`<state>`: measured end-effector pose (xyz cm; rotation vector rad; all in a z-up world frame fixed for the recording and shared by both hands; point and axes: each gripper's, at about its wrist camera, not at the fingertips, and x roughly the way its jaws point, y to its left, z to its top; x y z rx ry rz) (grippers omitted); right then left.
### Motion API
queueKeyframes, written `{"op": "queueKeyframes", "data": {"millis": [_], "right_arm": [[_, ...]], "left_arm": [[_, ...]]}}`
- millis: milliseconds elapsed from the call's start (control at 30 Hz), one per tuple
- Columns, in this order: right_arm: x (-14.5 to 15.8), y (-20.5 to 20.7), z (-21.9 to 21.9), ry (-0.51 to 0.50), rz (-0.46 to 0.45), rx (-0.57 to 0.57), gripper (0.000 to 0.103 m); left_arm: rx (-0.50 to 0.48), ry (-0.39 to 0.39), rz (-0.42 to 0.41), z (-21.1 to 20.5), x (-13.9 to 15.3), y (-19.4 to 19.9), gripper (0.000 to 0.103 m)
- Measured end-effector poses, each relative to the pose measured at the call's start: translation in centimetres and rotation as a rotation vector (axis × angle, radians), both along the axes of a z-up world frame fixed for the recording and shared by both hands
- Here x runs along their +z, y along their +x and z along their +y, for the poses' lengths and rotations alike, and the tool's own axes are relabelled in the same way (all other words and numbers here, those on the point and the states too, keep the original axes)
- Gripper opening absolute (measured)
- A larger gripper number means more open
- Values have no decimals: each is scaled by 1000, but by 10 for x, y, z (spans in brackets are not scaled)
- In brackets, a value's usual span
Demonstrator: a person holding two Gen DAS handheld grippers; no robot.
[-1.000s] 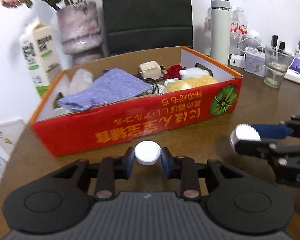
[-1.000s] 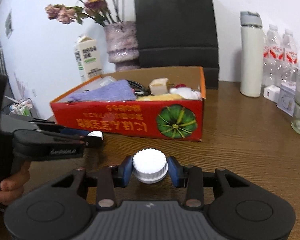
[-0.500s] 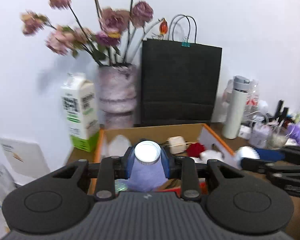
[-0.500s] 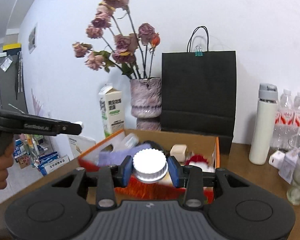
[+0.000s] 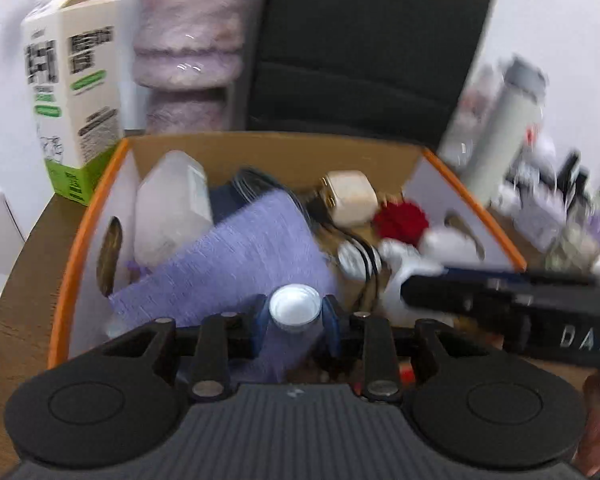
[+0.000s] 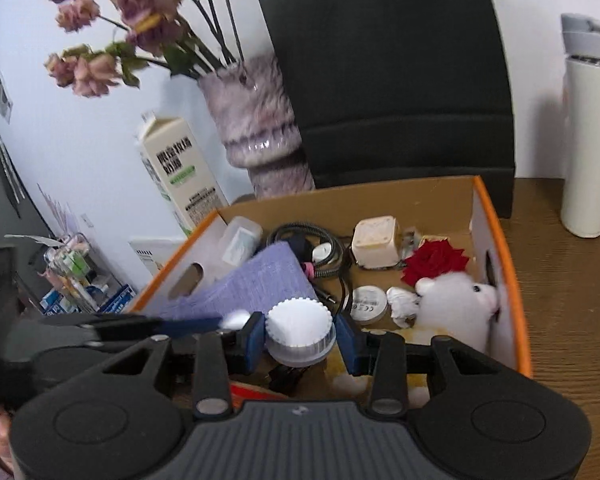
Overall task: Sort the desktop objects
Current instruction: 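Carry the cap and lid into the cardboard box while both tools open to release, then withdraw both tools from the box back over the table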
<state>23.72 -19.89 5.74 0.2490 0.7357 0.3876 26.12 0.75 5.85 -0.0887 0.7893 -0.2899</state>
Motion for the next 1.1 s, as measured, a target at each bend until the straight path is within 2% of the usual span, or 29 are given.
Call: {"op": "queueKeyframes", "data": {"millis": [33,67,100,133,200,267,367,433,500,600,733,900,1033,1100], "right_arm": [[-2,3,0,14,4,-5,44],[-3,4,-2,29,4,-17,55],[-3,5,-5,43,4,-28,60],[-3,7,-7,52,4,-38,61],[-1,10,-9,58,4,-47,61],[3,9,-9,55,-6,-57,61],[11,0,-9,23,-25,-60,64],[15,-10,-11,-4,-37,-56,68],[18,-23,-13,-62,-55,-53,73],[21,-45,-17,-170,-104,-62,80],[21,-69,-24,-278,-134,-93,82],[13,-99,-24,-293,-177,-106,89],[-3,-129,-20,-289,-224,-114,89],[-13,-141,-20,-287,-212,-117,89]], "left_arm": [[-3,-15,-5,7,4,0,43],[7,-24,-21,14,10,-2,51],[23,-29,-47,20,17,-5,57],[40,-32,-78,27,24,-10,61],[55,-20,-126,34,37,-16,80],[79,24,-159,37,43,-21,84],[113,110,-142,28,46,-22,85],[103,128,-135,21,48,-26,88],[89,125,-147,13,48,-34,103],[60,139,-137,2,46,-45,103],[81,179,-98,-4,42,-60,103],[135,196,-90,0,40,-92,103],[166,188,-58,7,23,-123,103],[171,173,-38,11,12,-139,103]]}}
